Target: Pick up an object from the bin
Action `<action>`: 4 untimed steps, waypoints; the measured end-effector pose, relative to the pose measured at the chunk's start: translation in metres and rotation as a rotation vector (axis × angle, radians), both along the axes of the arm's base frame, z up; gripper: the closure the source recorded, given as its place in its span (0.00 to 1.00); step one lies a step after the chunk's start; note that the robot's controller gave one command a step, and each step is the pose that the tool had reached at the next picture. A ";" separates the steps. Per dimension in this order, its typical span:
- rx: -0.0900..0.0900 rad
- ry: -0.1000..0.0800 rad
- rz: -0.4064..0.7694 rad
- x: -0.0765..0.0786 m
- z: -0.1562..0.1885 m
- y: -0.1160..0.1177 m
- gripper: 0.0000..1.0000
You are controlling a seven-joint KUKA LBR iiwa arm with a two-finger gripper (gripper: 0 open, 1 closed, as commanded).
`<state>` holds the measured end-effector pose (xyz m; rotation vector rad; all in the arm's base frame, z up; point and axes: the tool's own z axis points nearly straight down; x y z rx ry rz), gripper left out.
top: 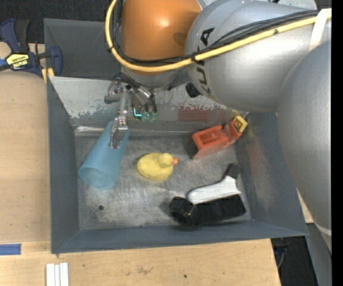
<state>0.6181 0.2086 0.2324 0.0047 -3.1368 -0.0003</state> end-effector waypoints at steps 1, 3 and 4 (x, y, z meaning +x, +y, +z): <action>0.001 -0.005 -0.001 0.001 0.003 -0.001 0.00; 0.004 -0.018 0.143 -0.025 0.028 0.006 0.00; 0.001 -0.009 -0.127 -0.021 -0.013 0.003 0.00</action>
Offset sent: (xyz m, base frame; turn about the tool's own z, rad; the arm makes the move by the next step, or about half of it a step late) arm -0.0359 0.0102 0.0654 -0.2170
